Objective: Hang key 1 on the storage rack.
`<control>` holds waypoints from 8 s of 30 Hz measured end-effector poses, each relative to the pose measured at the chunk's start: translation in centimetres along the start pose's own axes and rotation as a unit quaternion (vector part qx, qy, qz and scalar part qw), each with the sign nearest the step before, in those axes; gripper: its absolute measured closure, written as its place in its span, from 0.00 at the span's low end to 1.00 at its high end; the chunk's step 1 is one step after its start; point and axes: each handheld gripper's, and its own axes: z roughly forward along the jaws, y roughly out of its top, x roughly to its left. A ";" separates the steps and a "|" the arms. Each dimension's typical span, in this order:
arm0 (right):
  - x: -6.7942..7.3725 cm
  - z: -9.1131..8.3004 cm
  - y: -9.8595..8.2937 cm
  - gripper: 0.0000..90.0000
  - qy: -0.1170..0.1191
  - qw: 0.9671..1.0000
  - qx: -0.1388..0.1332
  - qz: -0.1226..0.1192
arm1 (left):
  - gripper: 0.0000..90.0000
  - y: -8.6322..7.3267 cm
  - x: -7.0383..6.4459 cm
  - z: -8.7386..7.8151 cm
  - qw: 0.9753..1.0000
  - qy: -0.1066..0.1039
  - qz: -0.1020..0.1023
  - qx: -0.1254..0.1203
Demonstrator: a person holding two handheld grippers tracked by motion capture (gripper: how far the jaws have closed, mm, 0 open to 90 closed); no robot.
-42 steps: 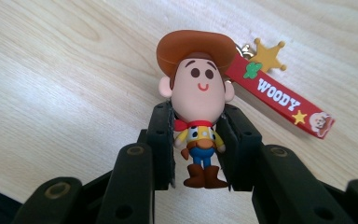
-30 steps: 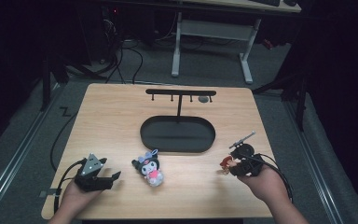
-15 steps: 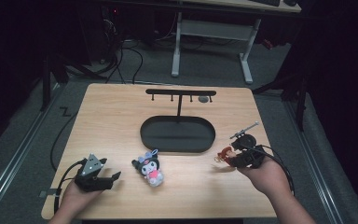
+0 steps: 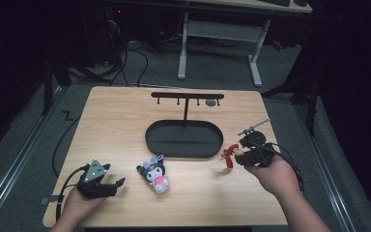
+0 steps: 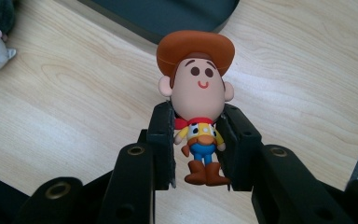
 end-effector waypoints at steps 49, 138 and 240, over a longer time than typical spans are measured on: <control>-0.7 -4.3 7.1 0.77 -0.016 0.998 -0.060 0.012 | 0.25 -0.1 0.2 -0.2 1.000 -0.002 -0.003 0.001; -2.8 -2.7 13.0 0.78 -0.024 0.996 -0.075 0.048 | 0.25 -0.4 0.5 -0.4 1.000 -0.004 -0.008 0.003; 1.9 11.4 -9.6 0.47 0.104 0.957 -0.252 0.094 | 1.00 5.4 -12.7 7.2 0.999 -0.011 0.037 0.031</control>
